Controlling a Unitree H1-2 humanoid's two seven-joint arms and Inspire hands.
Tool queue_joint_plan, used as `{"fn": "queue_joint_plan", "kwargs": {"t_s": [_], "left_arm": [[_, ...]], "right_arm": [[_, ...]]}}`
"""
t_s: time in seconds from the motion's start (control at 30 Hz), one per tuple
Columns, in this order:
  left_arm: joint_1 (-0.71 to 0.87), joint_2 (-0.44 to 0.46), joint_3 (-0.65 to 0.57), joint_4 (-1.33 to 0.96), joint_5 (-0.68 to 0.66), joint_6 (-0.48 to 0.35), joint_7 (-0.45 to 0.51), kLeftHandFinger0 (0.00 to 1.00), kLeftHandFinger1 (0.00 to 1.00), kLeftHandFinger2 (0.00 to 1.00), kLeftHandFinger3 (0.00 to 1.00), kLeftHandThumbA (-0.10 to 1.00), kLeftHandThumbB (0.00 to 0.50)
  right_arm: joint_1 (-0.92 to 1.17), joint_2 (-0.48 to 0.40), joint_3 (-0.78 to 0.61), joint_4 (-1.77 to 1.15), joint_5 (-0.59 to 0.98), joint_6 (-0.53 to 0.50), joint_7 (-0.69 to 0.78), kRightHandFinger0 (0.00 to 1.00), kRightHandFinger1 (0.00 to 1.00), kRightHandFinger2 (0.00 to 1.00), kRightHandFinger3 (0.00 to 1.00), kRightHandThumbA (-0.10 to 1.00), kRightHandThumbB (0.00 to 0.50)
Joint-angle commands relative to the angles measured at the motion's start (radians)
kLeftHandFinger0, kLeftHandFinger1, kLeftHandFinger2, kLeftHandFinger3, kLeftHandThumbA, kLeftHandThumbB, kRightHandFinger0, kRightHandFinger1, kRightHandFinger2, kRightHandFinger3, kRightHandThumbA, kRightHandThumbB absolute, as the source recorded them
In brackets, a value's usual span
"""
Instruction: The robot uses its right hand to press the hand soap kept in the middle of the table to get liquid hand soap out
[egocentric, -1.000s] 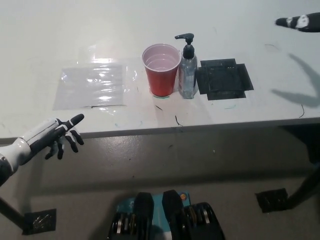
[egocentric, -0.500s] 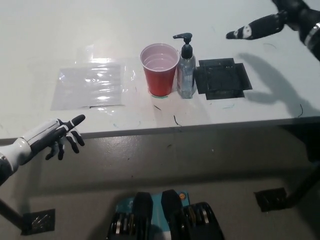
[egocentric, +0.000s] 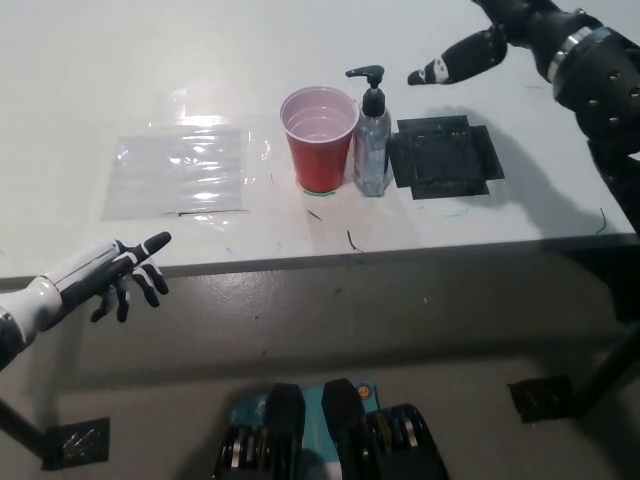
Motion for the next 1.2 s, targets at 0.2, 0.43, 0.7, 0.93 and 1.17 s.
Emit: {"fn": "queue_joint_plan", "kwargs": {"t_s": [0.2,0.43,0.7,0.93,1.17], "left_arm": [[-0.041,0.037,0.015,-0.015,0.01,-0.004,-0.016,0.12,0.23,0.42,0.66,1.0,0.166],[-0.056,0.036,0.007,-0.012,0.008,0.0,-0.025,0.11,0.22,0.42,0.67,1.0,0.15],[-0.068,0.036,0.001,-0.012,0.01,0.002,-0.036,0.12,0.23,0.42,0.66,1.0,0.171],[-0.075,0.04,-0.002,-0.013,0.023,-0.011,-0.036,0.11,0.2,0.39,0.64,1.0,0.178],[-0.077,0.041,0.002,-0.025,0.022,0.005,-0.044,0.11,0.2,0.4,0.64,1.0,0.18]], "right_arm": [[-0.108,0.042,0.043,0.08,-0.129,-0.131,0.007,1.0,1.0,1.0,1.0,1.0,0.496],[-0.101,0.099,0.081,0.181,-0.169,-0.205,0.004,1.0,1.0,1.0,1.0,1.0,0.45],[-0.097,0.15,0.094,0.313,-0.21,-0.269,-0.038,1.0,1.0,1.0,1.0,1.0,0.423],[-0.073,0.184,0.08,0.355,-0.215,-0.273,-0.029,1.0,1.0,1.0,1.0,1.0,0.412],[-0.023,0.203,0.065,0.385,-0.216,-0.261,-0.026,1.0,1.0,1.0,1.0,1.0,0.431]]}}
